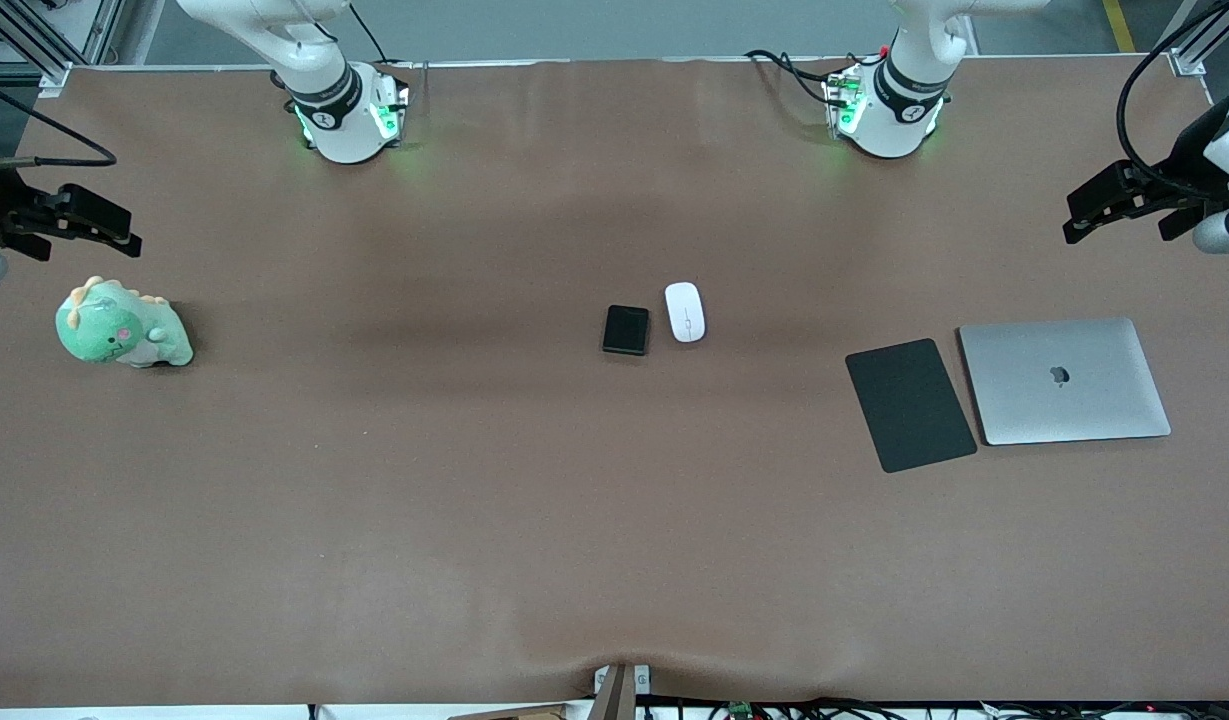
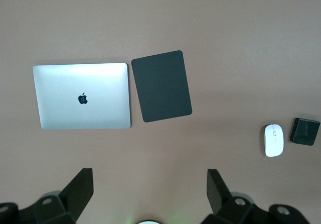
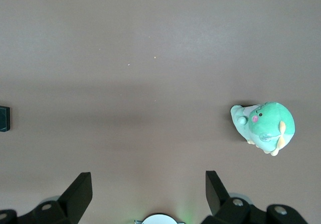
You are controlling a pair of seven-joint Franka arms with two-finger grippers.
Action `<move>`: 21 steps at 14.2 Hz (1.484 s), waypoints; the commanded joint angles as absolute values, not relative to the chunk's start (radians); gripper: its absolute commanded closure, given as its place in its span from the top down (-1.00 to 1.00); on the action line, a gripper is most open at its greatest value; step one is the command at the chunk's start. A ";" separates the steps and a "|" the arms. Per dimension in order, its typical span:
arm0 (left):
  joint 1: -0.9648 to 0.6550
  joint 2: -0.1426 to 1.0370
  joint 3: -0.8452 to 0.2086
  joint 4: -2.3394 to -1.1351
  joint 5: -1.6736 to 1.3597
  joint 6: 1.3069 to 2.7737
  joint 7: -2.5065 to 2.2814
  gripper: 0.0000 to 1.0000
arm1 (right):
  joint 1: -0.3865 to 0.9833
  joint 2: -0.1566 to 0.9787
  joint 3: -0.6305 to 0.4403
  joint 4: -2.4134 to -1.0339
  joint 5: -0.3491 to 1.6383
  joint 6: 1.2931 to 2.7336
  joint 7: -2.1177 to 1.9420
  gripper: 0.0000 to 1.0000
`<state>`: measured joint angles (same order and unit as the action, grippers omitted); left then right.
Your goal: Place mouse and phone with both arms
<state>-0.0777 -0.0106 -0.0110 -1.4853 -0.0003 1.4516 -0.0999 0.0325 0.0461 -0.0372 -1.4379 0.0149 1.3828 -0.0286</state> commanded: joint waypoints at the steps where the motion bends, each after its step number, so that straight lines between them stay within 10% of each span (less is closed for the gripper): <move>1: -0.075 -0.003 -0.012 -1.463 -0.005 1.434 -0.097 1.00 | 0.038 0.037 -0.040 -1.451 0.009 1.349 -0.037 1.00; 11: -0.132 0.136 -0.035 -1.477 0.009 1.480 -0.223 1.00 | 0.038 0.035 -0.041 -1.466 0.008 1.348 -0.037 1.00; 21: -0.398 0.221 -0.095 -1.921 0.012 2.141 -0.543 1.00 | 0.035 0.038 -0.041 -1.491 0.057 1.413 0.027 1.00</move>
